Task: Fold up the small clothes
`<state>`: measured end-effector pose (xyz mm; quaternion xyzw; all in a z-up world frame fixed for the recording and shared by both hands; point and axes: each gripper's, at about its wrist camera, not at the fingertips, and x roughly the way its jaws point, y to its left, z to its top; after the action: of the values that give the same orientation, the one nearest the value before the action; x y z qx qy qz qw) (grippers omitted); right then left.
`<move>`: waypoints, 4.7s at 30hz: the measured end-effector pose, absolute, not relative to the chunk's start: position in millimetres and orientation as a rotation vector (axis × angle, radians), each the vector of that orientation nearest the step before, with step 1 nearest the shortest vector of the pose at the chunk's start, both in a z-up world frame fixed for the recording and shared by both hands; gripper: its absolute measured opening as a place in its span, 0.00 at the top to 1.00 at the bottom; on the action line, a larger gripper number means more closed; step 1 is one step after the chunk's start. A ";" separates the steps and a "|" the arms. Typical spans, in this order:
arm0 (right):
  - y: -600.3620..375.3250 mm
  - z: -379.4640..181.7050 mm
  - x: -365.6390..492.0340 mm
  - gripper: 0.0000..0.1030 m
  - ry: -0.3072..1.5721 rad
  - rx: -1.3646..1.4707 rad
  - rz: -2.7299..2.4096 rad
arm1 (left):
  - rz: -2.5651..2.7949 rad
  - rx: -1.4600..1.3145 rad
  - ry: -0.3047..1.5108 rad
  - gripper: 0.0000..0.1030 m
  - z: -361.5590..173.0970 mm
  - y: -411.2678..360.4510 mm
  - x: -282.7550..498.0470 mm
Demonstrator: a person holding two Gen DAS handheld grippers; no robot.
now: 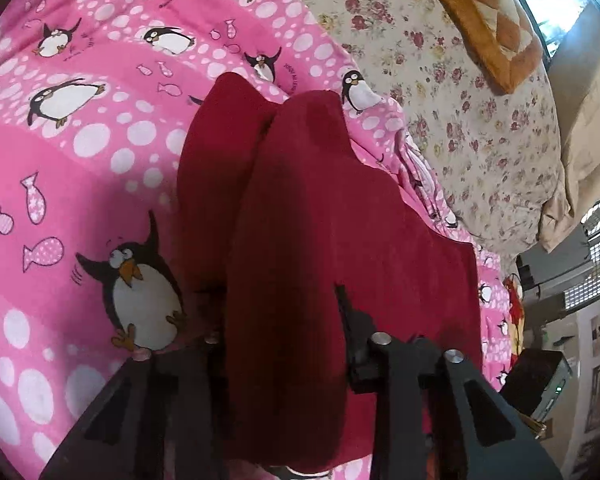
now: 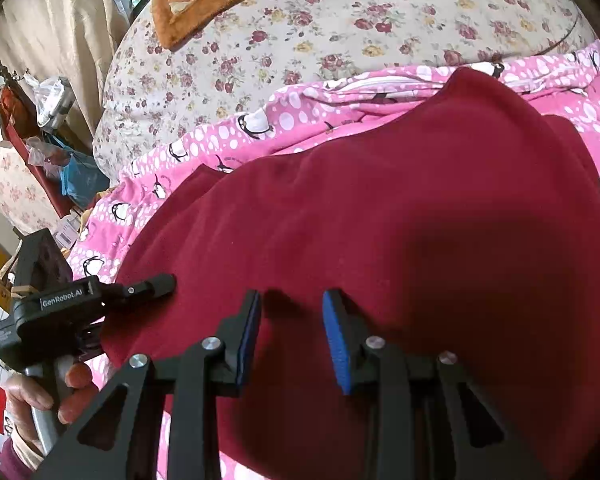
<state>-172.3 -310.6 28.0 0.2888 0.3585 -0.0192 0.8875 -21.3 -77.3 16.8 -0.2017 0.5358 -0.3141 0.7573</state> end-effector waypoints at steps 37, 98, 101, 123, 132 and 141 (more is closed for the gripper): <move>-379.6 4.7 -234.0 0.75 0.617 1.253 -0.097 | -1.163 -0.301 1.244 0.78 87.1 -207.9 -97.8; -443.6 67.5 -224.7 0.78 0.732 0.729 -0.167 | -0.963 -0.106 1.187 0.55 72.4 -231.1 -102.1; -445.6 55.2 -222.4 0.78 0.750 0.731 -0.183 | -0.959 -0.091 1.189 0.55 67.1 -232.4 -103.9; -444.8 58.5 -224.4 0.78 0.755 0.718 -0.190 | -0.920 0.016 1.146 0.55 65.0 -241.7 -117.6; -446.5 70.2 -228.4 0.79 0.736 0.704 -0.185 | -0.923 0.017 1.145 0.55 64.9 -244.5 -118.5; -453.4 67.9 -233.6 0.80 0.783 0.705 -0.200 | -0.894 0.120 1.115 0.55 71.4 -255.7 -134.3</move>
<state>-233.6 -453.4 67.9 0.3357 0.3731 -0.0951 0.8597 -134.3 -255.7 71.4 0.0551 0.5109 -0.4096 0.7538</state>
